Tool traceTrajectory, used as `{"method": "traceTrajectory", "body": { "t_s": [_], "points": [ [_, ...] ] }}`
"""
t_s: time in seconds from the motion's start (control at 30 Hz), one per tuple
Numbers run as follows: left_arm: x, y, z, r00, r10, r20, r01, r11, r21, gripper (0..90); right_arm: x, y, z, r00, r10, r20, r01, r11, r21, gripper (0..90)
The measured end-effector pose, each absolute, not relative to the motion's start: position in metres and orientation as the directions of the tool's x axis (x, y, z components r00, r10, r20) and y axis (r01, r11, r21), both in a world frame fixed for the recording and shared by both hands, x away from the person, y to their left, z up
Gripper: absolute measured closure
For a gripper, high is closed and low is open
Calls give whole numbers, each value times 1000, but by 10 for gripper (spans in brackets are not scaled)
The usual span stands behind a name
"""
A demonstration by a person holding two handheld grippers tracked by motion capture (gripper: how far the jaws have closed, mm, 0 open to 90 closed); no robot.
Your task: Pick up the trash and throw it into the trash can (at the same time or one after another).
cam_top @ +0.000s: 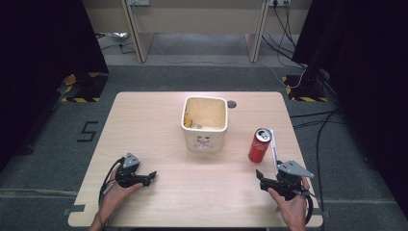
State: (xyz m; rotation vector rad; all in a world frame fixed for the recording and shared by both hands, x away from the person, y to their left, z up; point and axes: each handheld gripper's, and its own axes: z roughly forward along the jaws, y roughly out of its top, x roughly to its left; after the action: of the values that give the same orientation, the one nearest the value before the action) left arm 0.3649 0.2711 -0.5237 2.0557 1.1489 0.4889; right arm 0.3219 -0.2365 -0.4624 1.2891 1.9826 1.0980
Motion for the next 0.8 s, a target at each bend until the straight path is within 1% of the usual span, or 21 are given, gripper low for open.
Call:
{"method": "traceTrajectory", "body": {
  "t_s": [0.17, 0.53, 0.8],
  "points": [
    [365, 271, -524, 531, 847, -18, 574, -344, 743, 142, 331, -236, -458, -396, 918, -12, 482, 219, 848, 151],
    [365, 271, -524, 531, 847, -18, 574, -344, 743, 142, 351, -237, -459, -381, 924, -6, 492, 209, 845, 152],
    [365, 271, -524, 531, 847, -18, 574, -344, 743, 142, 364, -235, -458, -377, 926, -16, 481, 210, 851, 152]
  ]
}}
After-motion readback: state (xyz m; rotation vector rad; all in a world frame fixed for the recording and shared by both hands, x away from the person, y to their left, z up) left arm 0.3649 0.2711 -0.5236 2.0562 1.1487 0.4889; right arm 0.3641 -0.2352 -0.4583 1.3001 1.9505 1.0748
